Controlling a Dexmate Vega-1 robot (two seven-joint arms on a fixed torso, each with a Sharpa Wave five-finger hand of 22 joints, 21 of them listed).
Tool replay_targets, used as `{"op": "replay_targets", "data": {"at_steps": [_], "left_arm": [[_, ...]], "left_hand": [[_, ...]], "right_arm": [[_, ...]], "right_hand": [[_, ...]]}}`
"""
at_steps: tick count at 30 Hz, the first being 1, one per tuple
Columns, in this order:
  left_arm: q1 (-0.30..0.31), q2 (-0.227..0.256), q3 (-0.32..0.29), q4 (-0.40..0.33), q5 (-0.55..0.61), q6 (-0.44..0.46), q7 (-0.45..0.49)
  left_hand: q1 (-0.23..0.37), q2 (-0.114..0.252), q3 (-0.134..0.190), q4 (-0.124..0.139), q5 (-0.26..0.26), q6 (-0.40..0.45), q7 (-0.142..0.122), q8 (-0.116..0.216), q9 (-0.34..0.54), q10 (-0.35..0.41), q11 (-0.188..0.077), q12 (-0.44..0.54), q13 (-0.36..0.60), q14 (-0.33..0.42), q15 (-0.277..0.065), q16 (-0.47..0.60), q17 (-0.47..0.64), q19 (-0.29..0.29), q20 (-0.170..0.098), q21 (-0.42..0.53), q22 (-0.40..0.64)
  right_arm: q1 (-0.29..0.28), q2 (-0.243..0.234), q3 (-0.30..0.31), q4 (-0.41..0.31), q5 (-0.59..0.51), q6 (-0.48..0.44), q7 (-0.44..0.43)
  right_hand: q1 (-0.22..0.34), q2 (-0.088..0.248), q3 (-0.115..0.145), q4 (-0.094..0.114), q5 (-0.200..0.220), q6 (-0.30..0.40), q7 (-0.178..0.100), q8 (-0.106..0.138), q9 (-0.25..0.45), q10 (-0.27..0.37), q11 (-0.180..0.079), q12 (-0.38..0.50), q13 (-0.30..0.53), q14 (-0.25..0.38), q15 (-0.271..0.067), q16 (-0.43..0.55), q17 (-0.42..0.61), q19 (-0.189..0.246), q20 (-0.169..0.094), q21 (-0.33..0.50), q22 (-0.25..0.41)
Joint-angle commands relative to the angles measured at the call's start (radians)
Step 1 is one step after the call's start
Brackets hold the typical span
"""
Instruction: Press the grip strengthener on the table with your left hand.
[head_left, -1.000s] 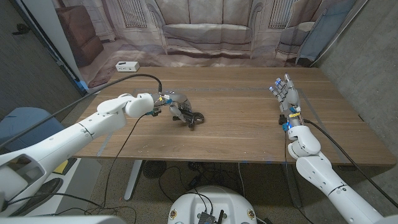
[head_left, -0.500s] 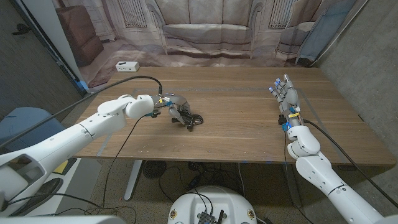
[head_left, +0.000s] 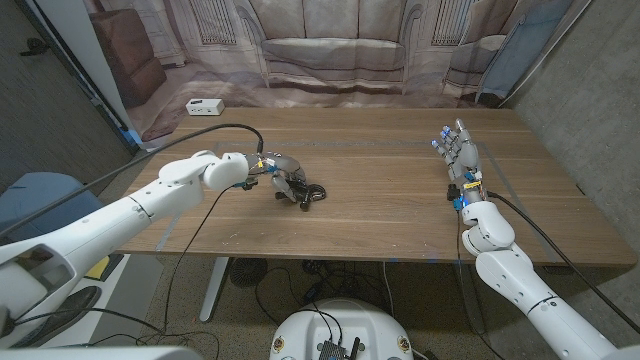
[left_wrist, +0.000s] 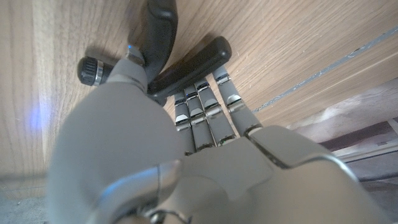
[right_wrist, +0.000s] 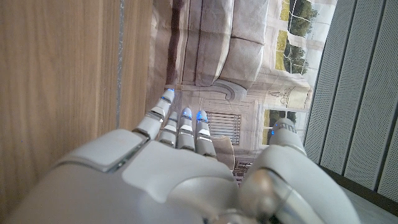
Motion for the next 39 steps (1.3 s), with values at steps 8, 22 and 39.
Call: {"op": "replay_targets", "data": {"at_steps": [8, 22, 39], "left_arm": [[-0.016, 0.016, 0.005, -0.03, 0.055, -0.006, -0.052], [-0.007, 0.031, -0.009, -0.069, 0.073, 0.01, -0.091], [0.079, 0.056, -0.131, -0.105, -0.1, 0.013, 0.054]], "left_hand": [[-0.043, -0.002, -0.027, 0.006, 0.009, -0.085, -0.017, -0.021, -0.01, -0.082, 0.006, -0.029, -0.014, -0.105, 0.032, -0.009, -0.003, -0.066, 0.02, -0.044, 0.001], [-0.085, -0.01, -0.046, 0.005, 0.008, -0.192, 0.019, -0.025, -0.02, -0.186, 0.057, -0.037, -0.032, -0.222, 0.077, -0.011, -0.005, -0.132, 0.067, -0.097, -0.002], [-0.267, 0.093, -0.064, 0.113, 0.002, -0.213, 0.053, -0.01, -0.026, -0.176, 0.107, -0.013, -0.059, -0.206, 0.117, 0.013, -0.001, -0.118, 0.087, -0.133, -0.001]], "right_arm": [[0.008, 0.007, -0.008, 0.012, -0.004, 0.01, 0.006], [0.022, 0.01, -0.019, 0.016, -0.011, 0.005, 0.007], [0.02, 0.021, -0.024, 0.015, -0.027, 0.028, -0.001]], "right_hand": [[0.015, -0.001, -0.004, -0.001, 0.003, -0.005, -0.003, -0.001, 0.002, 0.005, 0.001, 0.005, 0.006, 0.009, 0.006, 0.008, 0.003, 0.009, 0.0, 0.002, 0.002], [0.016, -0.002, -0.005, -0.002, 0.003, -0.007, -0.003, -0.002, 0.002, 0.005, 0.0, 0.005, 0.006, 0.01, 0.005, 0.008, 0.003, 0.009, 0.001, 0.001, 0.002], [0.017, -0.002, -0.006, -0.002, 0.003, -0.01, -0.002, -0.003, 0.002, 0.005, 0.0, 0.004, 0.006, 0.009, 0.005, 0.007, 0.003, 0.008, 0.001, 0.001, 0.002]]}}
